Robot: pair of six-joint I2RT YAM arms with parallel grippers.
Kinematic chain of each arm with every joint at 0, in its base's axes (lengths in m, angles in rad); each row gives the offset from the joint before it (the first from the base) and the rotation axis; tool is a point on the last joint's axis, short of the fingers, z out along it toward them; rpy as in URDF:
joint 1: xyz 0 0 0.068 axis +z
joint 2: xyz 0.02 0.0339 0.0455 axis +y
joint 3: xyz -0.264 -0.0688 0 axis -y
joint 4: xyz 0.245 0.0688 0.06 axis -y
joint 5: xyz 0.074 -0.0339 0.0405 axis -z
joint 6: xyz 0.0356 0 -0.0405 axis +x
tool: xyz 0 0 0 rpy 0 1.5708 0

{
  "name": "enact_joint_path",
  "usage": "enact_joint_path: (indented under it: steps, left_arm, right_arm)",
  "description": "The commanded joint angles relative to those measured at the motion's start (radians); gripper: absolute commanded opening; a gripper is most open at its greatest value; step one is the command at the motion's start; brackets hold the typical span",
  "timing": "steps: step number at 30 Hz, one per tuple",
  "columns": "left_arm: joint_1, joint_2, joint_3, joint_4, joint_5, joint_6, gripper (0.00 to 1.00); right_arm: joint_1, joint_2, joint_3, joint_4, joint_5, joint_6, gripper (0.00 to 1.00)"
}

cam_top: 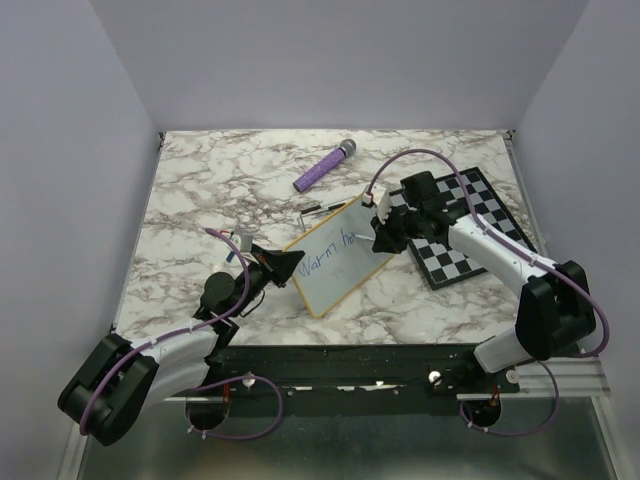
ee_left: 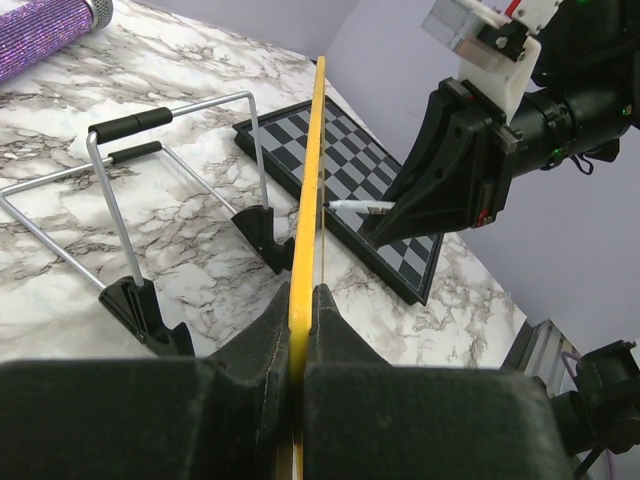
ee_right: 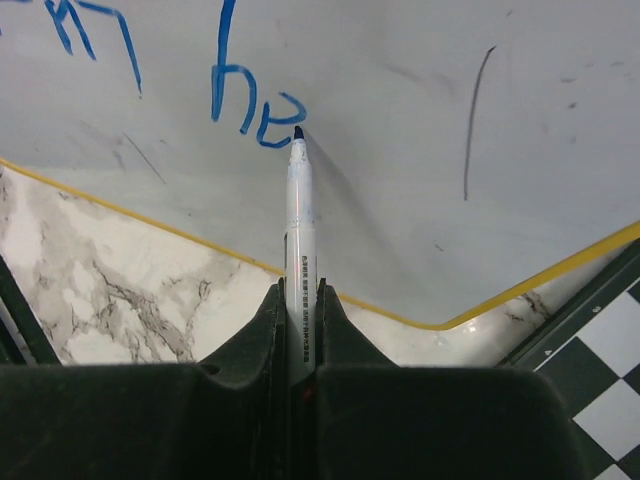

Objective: Write a sentence on the whiteboard

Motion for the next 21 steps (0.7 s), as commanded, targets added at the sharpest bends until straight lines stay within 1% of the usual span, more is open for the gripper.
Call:
enact_joint_path:
  steps: [1, 5, 14, 21]
  left_arm:
    - [-0.005, 0.003, -0.002, -0.016, 0.034, 0.037, 0.00]
    - [-0.006, 0.002, -0.002, -0.016, 0.035, 0.037, 0.00]
    - [-0.006, -0.001, -0.005, -0.016, 0.035, 0.035, 0.00]
    - [-0.004, 0.002, -0.005, -0.010, 0.035, 0.035, 0.00]
  right_arm:
    - [-0.008, -0.054, 0.015, 0.068, 0.027, 0.034, 0.01]
    - [-0.016, -0.064, 0.009, 0.080, 0.034, 0.036, 0.01]
    - [-0.020, -0.029, 0.015, 0.080, 0.087, 0.051, 0.00]
    - [-0.022, 0.000, 0.023, 0.058, 0.072, 0.039, 0.01]
